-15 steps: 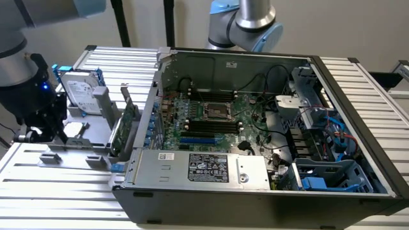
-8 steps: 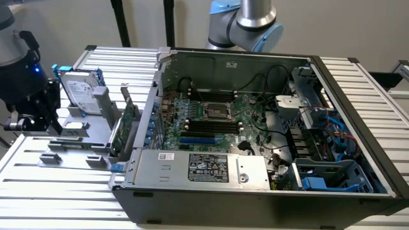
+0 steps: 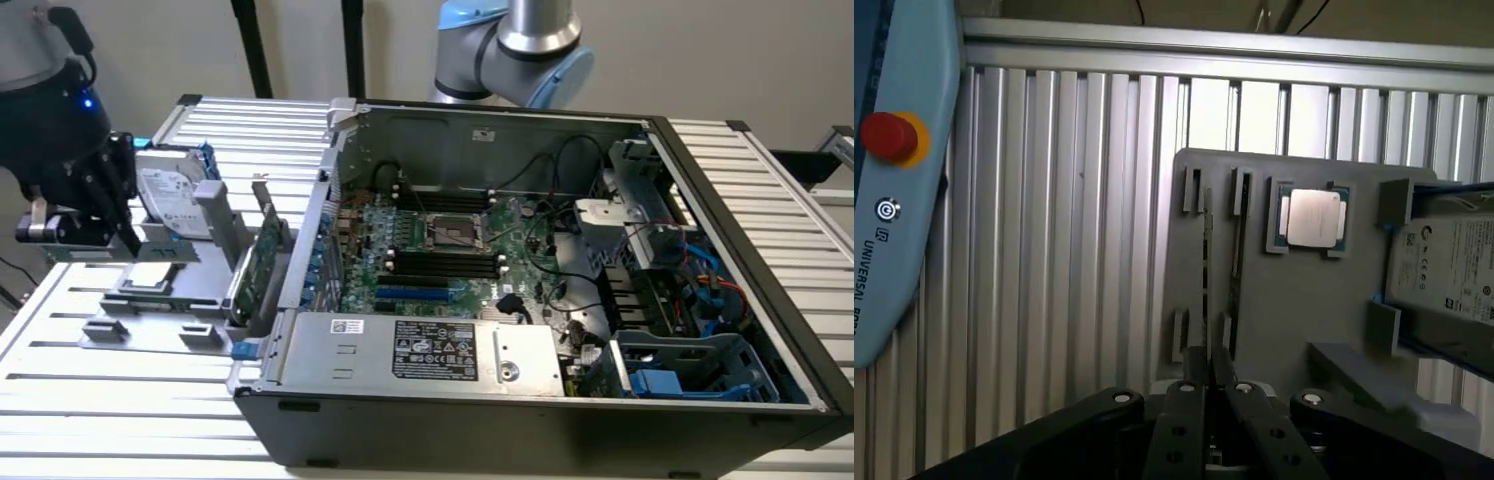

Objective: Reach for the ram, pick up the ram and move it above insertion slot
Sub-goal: 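Pick up the ram and move it above insertion slot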

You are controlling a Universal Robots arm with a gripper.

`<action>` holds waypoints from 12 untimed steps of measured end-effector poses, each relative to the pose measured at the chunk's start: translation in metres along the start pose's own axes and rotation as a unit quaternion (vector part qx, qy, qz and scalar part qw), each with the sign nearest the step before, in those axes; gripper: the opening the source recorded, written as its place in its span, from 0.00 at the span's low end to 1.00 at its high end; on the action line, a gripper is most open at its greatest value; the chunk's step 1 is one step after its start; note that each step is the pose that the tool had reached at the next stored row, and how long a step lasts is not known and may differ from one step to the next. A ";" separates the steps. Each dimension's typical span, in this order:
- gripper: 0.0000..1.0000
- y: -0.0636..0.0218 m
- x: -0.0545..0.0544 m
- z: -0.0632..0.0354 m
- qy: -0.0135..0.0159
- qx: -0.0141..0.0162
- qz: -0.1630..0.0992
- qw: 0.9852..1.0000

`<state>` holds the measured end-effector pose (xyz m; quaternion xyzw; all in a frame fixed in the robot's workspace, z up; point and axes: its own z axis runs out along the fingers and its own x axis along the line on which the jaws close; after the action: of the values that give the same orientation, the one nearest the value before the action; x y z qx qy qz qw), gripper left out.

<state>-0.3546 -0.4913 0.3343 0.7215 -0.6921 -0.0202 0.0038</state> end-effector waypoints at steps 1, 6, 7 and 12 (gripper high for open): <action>0.13 -0.0044 0.000 -0.0044 -0.001 0.000 0.000 1.000; 0.13 -0.0261 0.000 -0.0259 -0.003 -0.002 0.000 1.000; 0.13 -0.0305 0.001 -0.0302 -0.004 -0.002 0.000 1.000; 0.13 -0.0528 0.001 -0.0519 -0.006 -0.004 0.000 1.000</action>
<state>-0.3000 -0.4913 0.3844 0.7214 -0.6919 -0.0275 0.0024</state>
